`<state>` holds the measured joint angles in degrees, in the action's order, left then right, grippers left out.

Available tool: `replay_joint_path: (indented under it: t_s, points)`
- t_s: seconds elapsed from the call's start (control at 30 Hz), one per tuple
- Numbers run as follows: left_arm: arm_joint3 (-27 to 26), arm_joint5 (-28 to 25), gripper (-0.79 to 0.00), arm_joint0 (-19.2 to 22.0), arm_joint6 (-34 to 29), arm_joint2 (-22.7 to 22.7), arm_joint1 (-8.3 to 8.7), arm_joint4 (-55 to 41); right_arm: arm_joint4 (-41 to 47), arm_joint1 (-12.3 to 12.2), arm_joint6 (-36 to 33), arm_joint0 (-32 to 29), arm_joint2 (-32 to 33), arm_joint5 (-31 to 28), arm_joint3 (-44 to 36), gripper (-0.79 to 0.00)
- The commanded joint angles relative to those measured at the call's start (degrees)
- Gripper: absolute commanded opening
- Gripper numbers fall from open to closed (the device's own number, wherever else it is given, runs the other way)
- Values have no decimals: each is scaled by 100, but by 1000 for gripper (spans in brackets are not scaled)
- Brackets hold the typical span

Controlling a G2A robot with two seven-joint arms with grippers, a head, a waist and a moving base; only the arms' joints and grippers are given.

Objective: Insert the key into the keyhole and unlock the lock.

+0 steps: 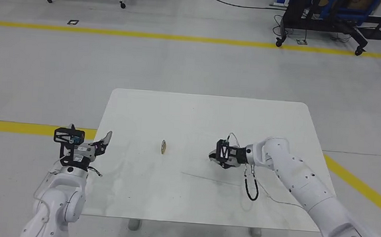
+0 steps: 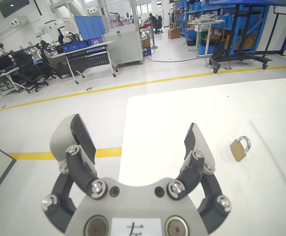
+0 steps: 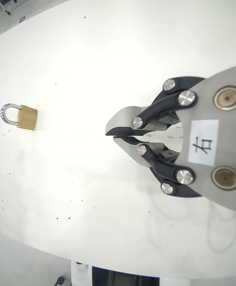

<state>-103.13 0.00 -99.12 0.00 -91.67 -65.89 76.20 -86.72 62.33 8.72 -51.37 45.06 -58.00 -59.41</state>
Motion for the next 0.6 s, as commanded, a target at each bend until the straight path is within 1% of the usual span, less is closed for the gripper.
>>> replay_joint_path:
  t_s: [0.0,0.43,0.57]
  points:
    - [0,0,0,0,0,0,0,0,-12,-37,11,-17,30,0,-27,-785]
    - [0,0,0,0,0,0,0,0,14,-48,31,-29,47,0,-22,-785]
    - [0,0,0,0,0,0,0,0,148,-47,199,-157,92,188,-143,-785]
